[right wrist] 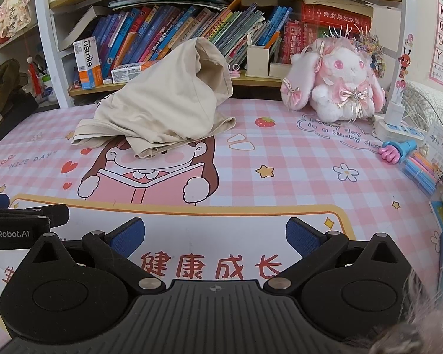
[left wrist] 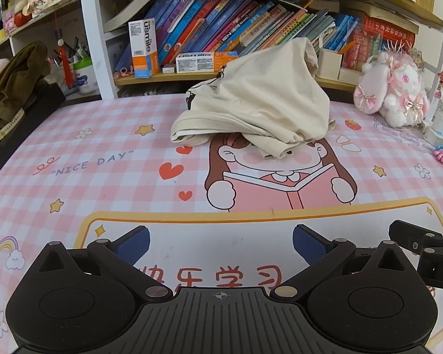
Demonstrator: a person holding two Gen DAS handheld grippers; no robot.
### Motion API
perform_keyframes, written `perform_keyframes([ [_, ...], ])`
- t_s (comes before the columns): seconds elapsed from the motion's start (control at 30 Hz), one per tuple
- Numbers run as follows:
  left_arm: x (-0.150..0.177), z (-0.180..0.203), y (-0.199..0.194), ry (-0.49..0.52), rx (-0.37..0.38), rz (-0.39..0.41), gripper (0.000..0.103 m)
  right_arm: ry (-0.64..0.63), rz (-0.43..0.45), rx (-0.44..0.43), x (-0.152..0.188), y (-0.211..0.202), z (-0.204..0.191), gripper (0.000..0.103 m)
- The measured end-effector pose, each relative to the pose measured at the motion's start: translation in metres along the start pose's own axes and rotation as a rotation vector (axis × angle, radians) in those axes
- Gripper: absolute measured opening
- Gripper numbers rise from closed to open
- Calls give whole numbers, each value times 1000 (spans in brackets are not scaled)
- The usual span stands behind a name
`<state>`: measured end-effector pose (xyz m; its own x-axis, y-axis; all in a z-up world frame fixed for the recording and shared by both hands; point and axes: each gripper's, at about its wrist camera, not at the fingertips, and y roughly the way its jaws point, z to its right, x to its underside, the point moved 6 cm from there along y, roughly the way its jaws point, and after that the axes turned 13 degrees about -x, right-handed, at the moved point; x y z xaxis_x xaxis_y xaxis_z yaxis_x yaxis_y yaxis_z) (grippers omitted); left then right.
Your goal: Fold clothes
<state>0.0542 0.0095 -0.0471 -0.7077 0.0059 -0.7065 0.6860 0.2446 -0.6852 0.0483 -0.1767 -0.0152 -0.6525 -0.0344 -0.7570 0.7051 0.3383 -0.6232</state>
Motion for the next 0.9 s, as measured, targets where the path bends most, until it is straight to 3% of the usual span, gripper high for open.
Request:
perform_keyframes([
  [0.9, 0, -2, 1, -1, 1, -11, 103, -2, -12, 1, 0, 2, -2, 103],
])
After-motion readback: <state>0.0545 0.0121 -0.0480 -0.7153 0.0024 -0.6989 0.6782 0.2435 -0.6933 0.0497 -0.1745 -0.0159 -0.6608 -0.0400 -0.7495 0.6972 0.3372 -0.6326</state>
